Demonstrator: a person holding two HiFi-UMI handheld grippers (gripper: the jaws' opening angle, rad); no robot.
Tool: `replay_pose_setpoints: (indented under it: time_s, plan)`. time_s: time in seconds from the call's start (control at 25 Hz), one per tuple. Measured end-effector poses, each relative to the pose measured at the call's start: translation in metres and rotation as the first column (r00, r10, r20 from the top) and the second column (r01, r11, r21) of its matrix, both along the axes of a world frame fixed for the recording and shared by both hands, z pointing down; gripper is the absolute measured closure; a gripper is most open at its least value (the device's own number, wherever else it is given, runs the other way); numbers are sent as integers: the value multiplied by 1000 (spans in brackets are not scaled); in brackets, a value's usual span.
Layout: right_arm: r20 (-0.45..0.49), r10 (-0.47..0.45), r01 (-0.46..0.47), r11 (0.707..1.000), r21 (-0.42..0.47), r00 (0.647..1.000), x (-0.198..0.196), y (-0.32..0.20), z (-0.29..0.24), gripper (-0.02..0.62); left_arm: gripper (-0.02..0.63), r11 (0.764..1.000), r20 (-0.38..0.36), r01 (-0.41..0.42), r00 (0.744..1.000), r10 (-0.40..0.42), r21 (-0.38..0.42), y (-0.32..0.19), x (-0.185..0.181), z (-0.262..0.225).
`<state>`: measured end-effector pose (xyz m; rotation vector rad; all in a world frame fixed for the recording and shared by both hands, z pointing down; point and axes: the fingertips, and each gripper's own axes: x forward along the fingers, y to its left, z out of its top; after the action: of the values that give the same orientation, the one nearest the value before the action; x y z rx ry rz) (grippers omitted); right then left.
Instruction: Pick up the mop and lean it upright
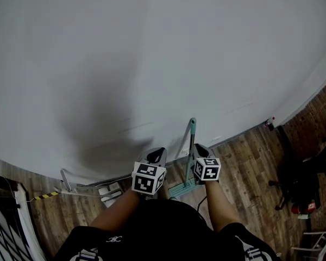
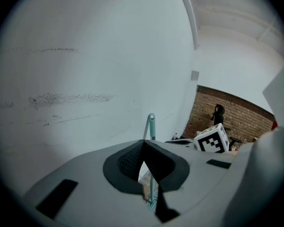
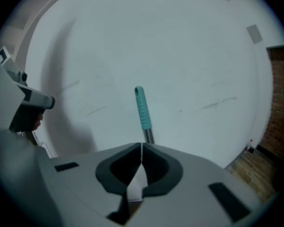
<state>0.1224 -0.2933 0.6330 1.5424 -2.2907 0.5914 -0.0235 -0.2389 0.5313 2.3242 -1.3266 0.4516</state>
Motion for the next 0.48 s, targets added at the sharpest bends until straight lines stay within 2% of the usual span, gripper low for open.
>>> replay_pose_setpoints:
  time_s: [0.04, 0.28, 0.48]
  plan:
    - [3, 11, -11, 1000, 16, 1000, 2, 7, -10, 581, 609, 1000, -6, -5, 1000, 5, 0, -2, 2, 0]
    - [-31, 161, -157, 983, 100, 987, 26, 32, -70, 583, 609, 998, -44, -60, 997, 61, 18, -11, 26, -7]
    - [0, 180, -178, 974, 141, 984, 29, 57, -106, 583, 609, 992, -58, -124, 990, 125, 23, -2, 47, -10]
